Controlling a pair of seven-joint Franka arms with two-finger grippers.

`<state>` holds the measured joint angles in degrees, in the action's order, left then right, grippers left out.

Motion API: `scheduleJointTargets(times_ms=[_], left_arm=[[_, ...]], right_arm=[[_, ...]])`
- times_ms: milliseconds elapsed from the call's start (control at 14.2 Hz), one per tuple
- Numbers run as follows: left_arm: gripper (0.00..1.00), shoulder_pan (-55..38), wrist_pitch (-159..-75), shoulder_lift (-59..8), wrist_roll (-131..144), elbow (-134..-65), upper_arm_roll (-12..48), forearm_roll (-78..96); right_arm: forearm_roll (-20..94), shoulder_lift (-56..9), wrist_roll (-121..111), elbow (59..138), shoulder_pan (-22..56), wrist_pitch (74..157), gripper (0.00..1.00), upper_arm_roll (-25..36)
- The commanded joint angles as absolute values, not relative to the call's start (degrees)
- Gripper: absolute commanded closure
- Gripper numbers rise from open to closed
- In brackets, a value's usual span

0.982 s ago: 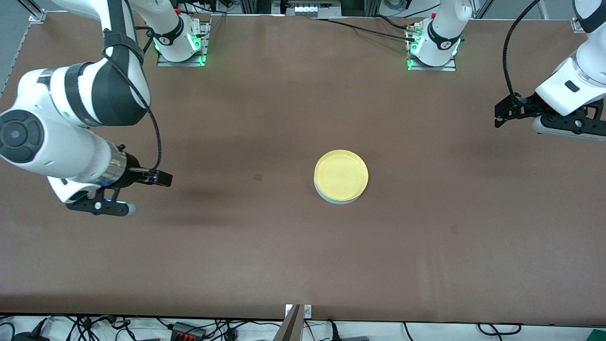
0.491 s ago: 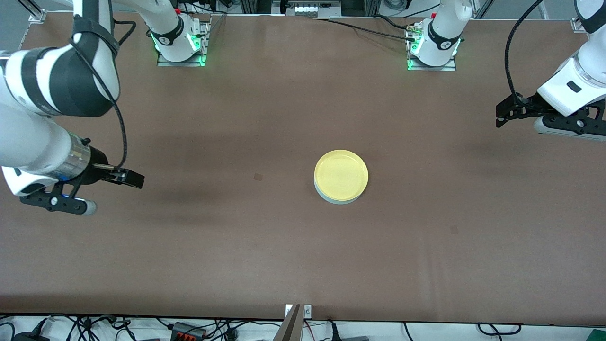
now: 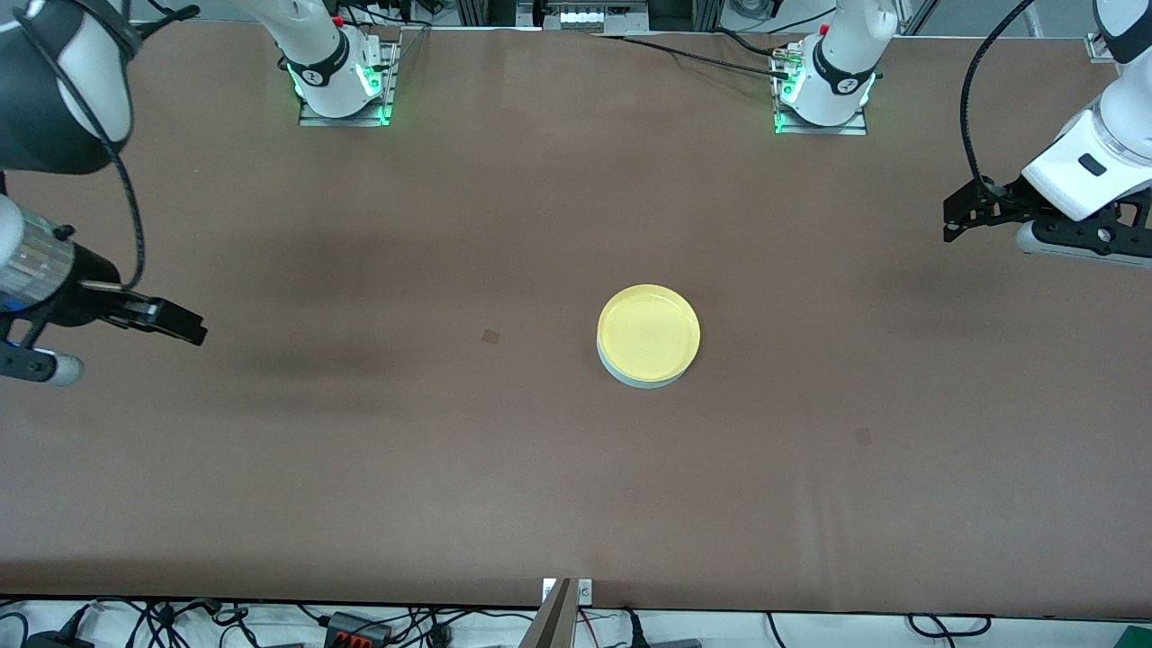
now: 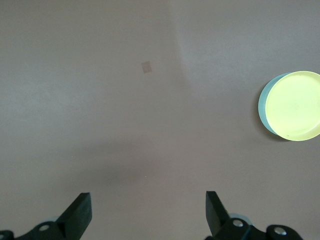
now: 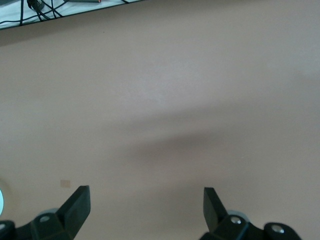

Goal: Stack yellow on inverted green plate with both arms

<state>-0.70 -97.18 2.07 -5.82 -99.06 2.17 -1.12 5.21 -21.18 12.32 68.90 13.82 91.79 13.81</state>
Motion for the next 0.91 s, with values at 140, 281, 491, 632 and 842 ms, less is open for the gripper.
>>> scheduleJointTargets(times_ms=[140,281,491,632,842], left_arm=[[0.00,0.1,-96.0,2.0,-6.0,-97.9,2.7,0.2],[0.00,0.0,-96.1,2.1,-6.0,-97.9,2.8,0.2],[0.00,-0.1,-96.0,2.1,-6.0,-97.8,2.8,0.2],[0.00,-0.1,-96.0,2.0,-6.0,-97.8,2.8,0.2],[0.00,-0.1,-96.0,2.1,-6.0,-97.8,2.8,0.2]], right_arm=[[0.7,-13.8,5.6,77.9,1.9,96.8,0.00,2.8],[0.0,-12.2,3.0,80.7,1.2,98.9,0.00,2.8],[0.1,-11.4,0.2,82.5,-0.4,100.8,0.00,2.6],[0.1,-10.6,-0.3,82.7,-0.7,100.4,0.00,2.6],[-0.2,-9.9,0.1,82.7,-0.6,96.6,0.00,2.7]])
